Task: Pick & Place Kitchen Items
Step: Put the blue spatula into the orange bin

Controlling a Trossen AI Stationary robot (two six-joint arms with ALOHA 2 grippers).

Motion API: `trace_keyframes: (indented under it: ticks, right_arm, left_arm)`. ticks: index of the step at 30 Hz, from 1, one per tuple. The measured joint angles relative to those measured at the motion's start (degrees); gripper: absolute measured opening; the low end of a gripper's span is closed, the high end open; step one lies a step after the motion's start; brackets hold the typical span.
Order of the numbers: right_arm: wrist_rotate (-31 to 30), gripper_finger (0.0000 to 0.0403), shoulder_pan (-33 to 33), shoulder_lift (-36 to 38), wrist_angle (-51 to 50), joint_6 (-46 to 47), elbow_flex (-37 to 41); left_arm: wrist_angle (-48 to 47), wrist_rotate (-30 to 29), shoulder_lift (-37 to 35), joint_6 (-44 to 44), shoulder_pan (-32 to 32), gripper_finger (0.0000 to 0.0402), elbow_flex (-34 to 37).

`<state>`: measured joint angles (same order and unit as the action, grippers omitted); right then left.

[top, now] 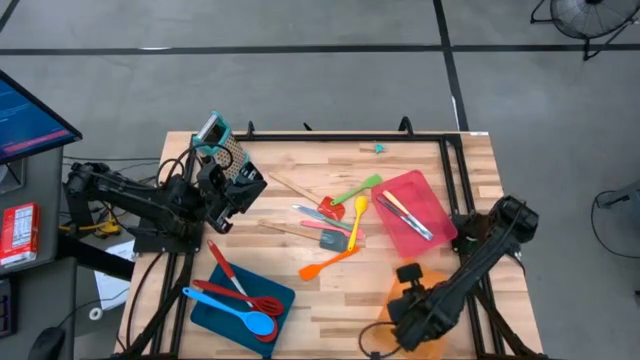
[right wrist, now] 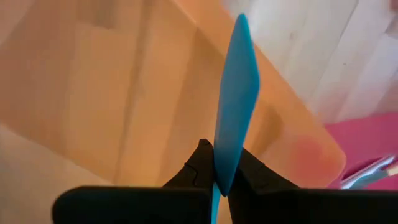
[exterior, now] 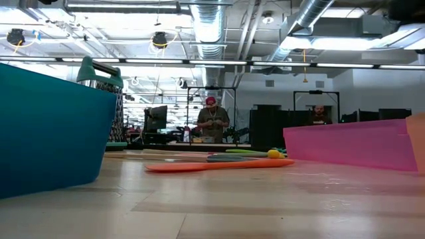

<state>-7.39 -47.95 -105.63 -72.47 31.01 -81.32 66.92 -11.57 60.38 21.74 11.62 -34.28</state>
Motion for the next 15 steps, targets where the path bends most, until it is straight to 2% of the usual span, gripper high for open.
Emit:
trace_keyframes:
  ticks: [15]
  right_arm:
    - [2.2, 0.0024, -0.4, -5.4, 5.0, -3.1, 0.0]
  left_arm:
    - [0.0, 0.0, 0.0, 0.0, 0.0, 0.0004, 0.0]
